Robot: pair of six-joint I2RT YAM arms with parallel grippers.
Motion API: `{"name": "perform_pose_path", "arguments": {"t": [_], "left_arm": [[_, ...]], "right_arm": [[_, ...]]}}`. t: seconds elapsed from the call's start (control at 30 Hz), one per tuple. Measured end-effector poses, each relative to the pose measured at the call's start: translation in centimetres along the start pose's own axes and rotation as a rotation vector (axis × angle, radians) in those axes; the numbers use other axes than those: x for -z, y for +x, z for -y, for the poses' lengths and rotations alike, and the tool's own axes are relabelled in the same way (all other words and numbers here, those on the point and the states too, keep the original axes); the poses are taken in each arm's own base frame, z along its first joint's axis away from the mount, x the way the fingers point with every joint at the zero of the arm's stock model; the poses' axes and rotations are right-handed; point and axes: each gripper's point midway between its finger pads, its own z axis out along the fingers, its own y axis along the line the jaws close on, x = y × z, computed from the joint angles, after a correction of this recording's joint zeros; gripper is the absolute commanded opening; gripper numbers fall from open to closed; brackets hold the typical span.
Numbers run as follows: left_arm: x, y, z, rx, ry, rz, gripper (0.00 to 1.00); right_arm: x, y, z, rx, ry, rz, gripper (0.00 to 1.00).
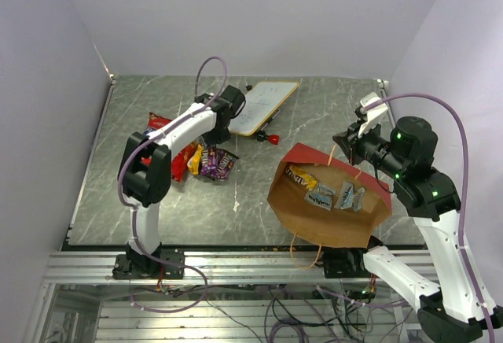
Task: Take the snacks out of the paper bag
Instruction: Place the snack at the center of the board, then take out the snack from the paper bag.
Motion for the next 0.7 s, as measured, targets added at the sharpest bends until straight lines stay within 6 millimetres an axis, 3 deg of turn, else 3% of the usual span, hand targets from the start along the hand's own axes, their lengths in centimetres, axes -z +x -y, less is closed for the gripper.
{"name": "perform_pose_path", "arguments": {"t": [0.07,0.13,0.2,0.33,0.43,0.7], "left_arm": [[0.7,-0.2,0.1,0.014,0.029,-0.004,0.67],[2.2,-0.5,0.0,0.040,0.084,0.004,0.88],[4.6,-0.9,-0.3,0.071,0.165,0.016,0.98],[10.6,-1.6,-1.4,0.147,0.378,0.042,1.00],[13.8,-1.2,-2.3,0.170,0.512,0.046,1.00],[16.6,3.2,-5.1,0.080,0.694,-0.012,1.00]], "right_arm": [[0.0,0.0,0.0,0.000,-0.002,0.001,0.00],[0.1,-0.1,-0.1,-0.003,-0.002,0.005,0.00],[0.2,-0.2,-0.1,-0.007,-0.001,0.010,0.00],[0.5,-0.2,-0.3,-0.022,0.000,0.018,0.00],[0.8,-0.1,-0.4,-0.036,0.001,0.025,0.00],[0.7,1.0,-0.7,-0.074,0.001,0.023,0.00]]}}
